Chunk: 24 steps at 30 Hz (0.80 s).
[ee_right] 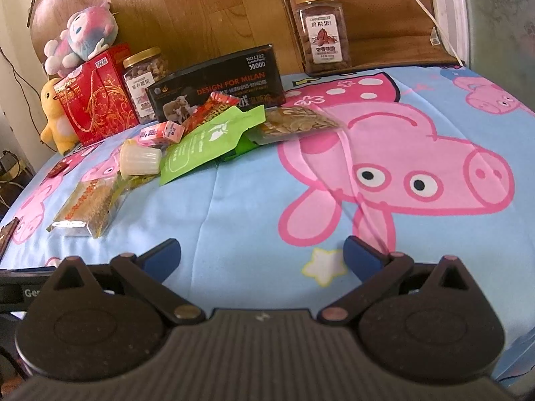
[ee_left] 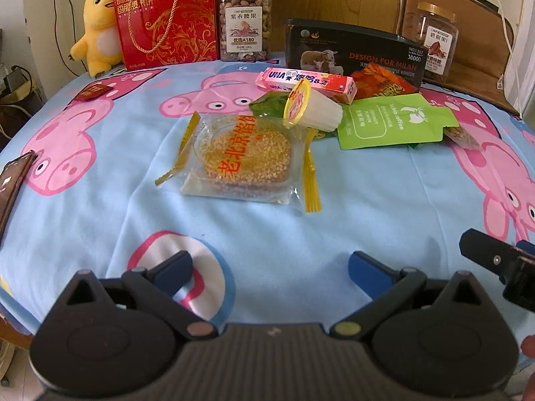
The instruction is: Organize snacks
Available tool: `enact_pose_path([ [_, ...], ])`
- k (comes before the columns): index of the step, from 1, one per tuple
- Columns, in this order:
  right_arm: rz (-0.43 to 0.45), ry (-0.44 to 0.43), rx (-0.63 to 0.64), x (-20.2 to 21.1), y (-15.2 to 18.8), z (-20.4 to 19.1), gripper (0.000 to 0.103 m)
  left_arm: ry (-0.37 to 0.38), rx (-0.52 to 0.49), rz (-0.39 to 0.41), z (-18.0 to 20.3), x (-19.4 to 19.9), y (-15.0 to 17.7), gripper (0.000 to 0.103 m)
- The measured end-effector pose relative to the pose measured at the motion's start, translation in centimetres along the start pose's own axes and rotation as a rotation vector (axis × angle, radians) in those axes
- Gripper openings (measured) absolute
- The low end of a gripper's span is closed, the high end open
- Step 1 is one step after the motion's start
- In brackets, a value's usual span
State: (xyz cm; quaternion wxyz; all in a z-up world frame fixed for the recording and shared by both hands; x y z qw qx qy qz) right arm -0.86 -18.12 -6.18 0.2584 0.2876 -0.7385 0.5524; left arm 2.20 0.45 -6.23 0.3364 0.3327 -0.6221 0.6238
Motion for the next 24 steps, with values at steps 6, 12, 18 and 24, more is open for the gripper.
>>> enact_pose_path([
  [6,0.001,0.002,0.003,0.02,-0.04,-0.01,0.103,-0.004,-0.002,0.002,0.11,-0.01,0.11,0.103],
  [12,0.005,0.009,0.009,0.02,0.07,-0.14,0.103,-0.004,-0.002,0.004,0.13,-0.01,0.15,0.103],
  [18,0.006,0.009,0.01,0.04,0.06,-0.16,0.103,-0.004,-0.002,0.004,0.16,0.01,0.12,0.103],
  [24,0.002,0.026,0.036,-0.07,0.14,-0.58,0.103,-0.005,-0.002,0.004,0.25,0.02,0.06,0.103],
])
Point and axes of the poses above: each gripper's, at about its wrist camera, not at the fingertips, and x roughly against the way its jaws point, z to its right, y to its underside, the point moved 3 cm from there along -x, roughly the way its jaws point, and after that the axes turned 6 degrees about -z, right-handed, at the moved point
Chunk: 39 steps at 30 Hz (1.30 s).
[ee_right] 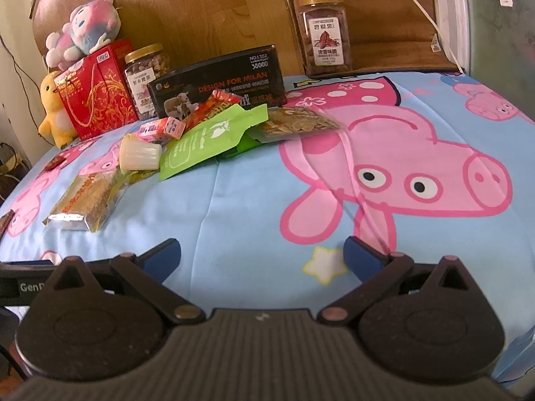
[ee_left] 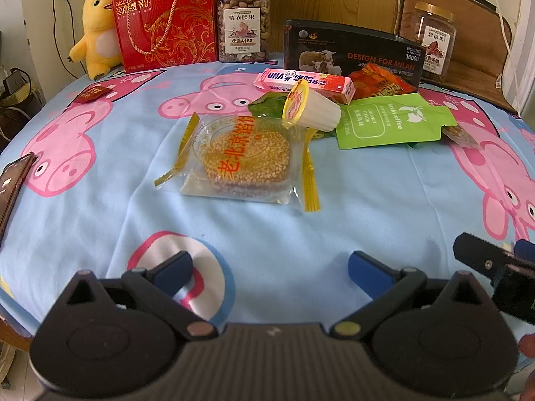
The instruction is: Organize snacks
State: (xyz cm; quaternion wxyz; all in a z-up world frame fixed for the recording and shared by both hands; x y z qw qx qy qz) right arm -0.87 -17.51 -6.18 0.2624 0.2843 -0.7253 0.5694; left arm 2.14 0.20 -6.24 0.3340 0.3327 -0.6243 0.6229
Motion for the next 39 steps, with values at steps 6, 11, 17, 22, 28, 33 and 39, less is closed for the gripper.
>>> enact_pose_path([
  [6,0.005,-0.01,-0.003,0.1,0.1,0.0,0.103,0.0,0.001,0.001,0.0,0.0,0.0,0.103],
  [11,0.02,-0.019,0.005,0.3,0.1,-0.1,0.103,0.0,0.001,0.001,0.1,0.0,0.0,0.103],
  [17,0.045,-0.024,0.023,0.7,0.0,-0.4,0.103,0.015,0.009,0.004,0.0,0.1,0.0,0.103],
  [22,0.061,-0.028,0.03,0.9,-0.1,-0.5,0.103,0.009,0.021,0.014,-0.4,0.2,-0.2,0.103],
  [28,0.1,-0.015,0.036,1.3,-0.3,-0.4,0.103,-0.007,0.019,0.051,-1.0,0.8,-0.9,0.103],
  [33,0.123,0.001,0.037,1.3,-0.7,-0.2,0.103,-0.019,0.017,0.079,-1.9,1.4,-2.0,0.103],
  [39,0.155,0.007,0.066,1.2,-1.9,-0.4,0.103,-0.029,0.025,0.11,-2.6,1.8,-3.2,0.103],
])
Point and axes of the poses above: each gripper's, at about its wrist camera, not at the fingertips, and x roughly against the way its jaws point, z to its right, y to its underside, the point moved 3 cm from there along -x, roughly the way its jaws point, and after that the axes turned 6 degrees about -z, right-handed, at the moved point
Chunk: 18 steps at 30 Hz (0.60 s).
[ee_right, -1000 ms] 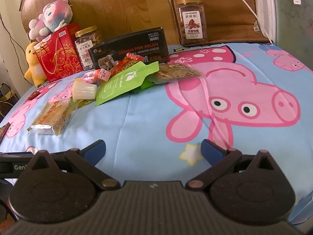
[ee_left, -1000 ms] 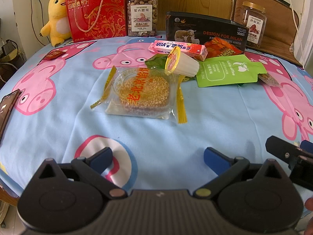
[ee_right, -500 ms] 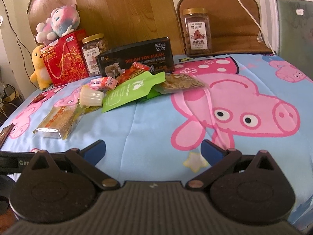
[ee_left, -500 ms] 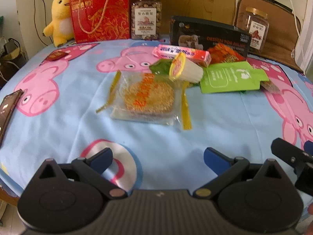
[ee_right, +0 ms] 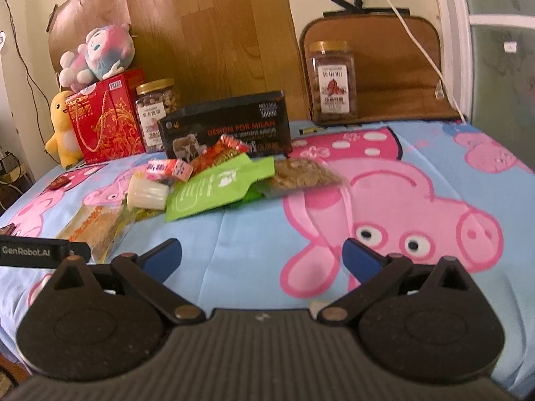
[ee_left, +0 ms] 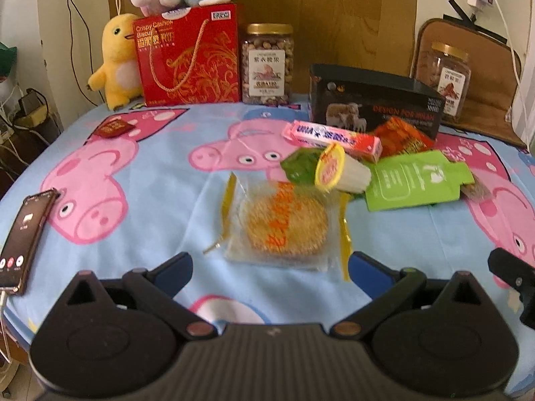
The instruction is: Organize snacks
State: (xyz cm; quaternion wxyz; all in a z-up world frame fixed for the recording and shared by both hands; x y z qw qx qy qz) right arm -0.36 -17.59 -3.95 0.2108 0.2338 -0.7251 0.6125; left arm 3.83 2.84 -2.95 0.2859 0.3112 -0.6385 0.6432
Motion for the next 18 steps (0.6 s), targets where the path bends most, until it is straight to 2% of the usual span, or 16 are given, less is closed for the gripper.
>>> enact_pose_path([
  [12,-0.007,0.001,0.009,-0.7,-0.54,0.3,0.1,-0.015,-0.013,0.025,-0.36,-0.03,-0.59,0.103],
  [18,-0.003,-0.028,0.024,-0.46,-0.71,0.01,0.09,-0.026,-0.01,0.031,-0.68,0.01,-0.61,0.103],
])
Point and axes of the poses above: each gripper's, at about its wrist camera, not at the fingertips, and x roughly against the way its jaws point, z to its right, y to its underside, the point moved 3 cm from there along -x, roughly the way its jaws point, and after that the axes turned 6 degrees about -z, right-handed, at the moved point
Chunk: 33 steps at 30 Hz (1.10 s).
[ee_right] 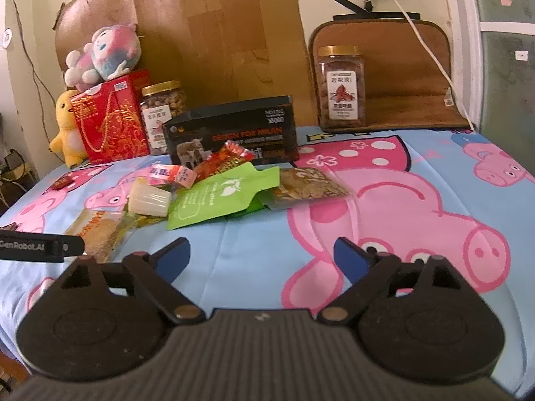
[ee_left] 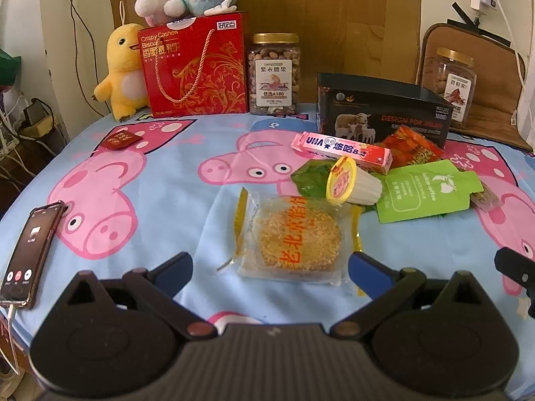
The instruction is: Organize snacks
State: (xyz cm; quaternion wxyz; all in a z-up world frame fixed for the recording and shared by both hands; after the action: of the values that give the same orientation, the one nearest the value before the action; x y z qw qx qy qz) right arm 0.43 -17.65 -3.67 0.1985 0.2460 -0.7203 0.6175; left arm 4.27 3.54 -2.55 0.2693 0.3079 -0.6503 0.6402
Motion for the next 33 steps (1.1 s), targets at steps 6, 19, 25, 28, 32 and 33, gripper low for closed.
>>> enact_pose_path([
  [6,-0.007,-0.036,0.021,0.0,-0.1,-0.5,0.072,-0.013,0.001,0.012,-0.3,0.1,-0.1,0.103],
  [19,-0.044,-0.092,0.029,-0.5,-0.1,-1.3,0.056,0.021,0.038,0.064,-2.4,0.4,-0.3,0.103],
  [25,-0.049,-0.13,0.063,-0.7,-0.2,-2.3,0.048,-0.045,0.024,0.22,-4.8,1.4,0.0,0.103],
  [28,-0.058,-0.162,0.08,-1.3,-0.5,-3.1,0.042,0.003,0.041,0.293,-6.1,1.9,0.2,0.103],
  [32,-0.107,-0.226,0.093,-2.5,-0.9,-4.4,0.039,0.112,0.085,0.259,-7.8,1.7,-0.1,0.102],
  [33,-0.122,-0.255,0.09,-2.7,-0.9,-4.8,0.039,0.144,0.089,0.246,-8.1,1.5,-0.2,0.1],
])
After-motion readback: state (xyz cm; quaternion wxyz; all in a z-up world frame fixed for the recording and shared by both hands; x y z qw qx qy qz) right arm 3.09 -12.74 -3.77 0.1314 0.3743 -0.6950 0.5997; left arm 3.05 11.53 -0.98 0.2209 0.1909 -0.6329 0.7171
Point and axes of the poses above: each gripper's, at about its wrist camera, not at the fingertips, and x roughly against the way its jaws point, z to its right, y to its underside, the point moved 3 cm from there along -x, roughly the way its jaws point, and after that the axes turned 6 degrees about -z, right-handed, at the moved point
